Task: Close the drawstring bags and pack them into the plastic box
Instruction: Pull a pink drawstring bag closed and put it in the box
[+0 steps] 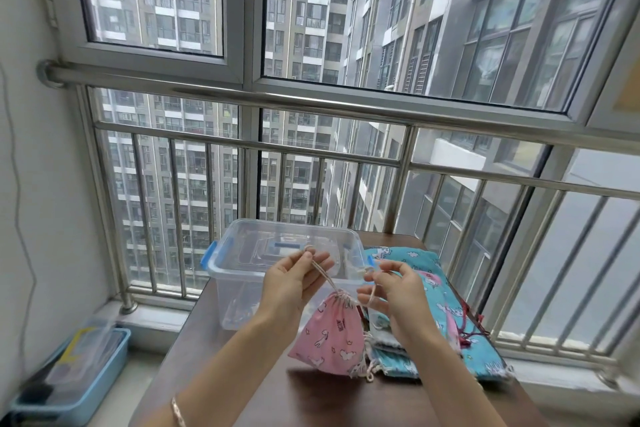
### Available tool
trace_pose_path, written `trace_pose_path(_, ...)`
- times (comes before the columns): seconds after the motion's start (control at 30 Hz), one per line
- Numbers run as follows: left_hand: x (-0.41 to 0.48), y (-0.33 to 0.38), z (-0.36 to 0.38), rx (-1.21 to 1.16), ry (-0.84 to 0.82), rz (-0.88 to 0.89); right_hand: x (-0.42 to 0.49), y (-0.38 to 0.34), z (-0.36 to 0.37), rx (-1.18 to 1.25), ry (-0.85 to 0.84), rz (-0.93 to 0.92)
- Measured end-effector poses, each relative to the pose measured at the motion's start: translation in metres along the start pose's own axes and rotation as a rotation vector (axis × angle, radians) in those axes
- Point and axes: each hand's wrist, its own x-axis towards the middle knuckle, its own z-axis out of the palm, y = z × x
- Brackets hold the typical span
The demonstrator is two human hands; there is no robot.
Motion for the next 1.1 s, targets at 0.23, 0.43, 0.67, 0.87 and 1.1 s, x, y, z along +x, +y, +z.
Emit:
trace_pose_path(0.23, -0.003, -0.008, 0.002, 0.196, -0.076, 0.148, -0.004, -0.003, 0.000, -0.092, -0.082, -0.015)
trace_pose_path(0.43, 0.002, -0.005, 0.005, 0.618, -0.393, 0.250, -0.006, -0.009, 0.006, -0.403, -0.346, -0.094)
trace_pose_path(0.67, 0.013, 0.002, -0.001, 0.856, -0.312, 0.186, -0.007, 0.001, 0.003, -0.492, -0.323, -0.220)
trace_pose_path(0.87, 0.021, 0.021, -0.004, 0.741, -0.368, -0.219, 0.000, 0.004, 0.002, -0.939, -0.341, -0.558)
trace_pose_path(1.1, 0.017, 0.031, -0.004, 1.107, -0.548, 0.043, 0.005, -0.002, 0.004, -0.787, -0.445, -0.334)
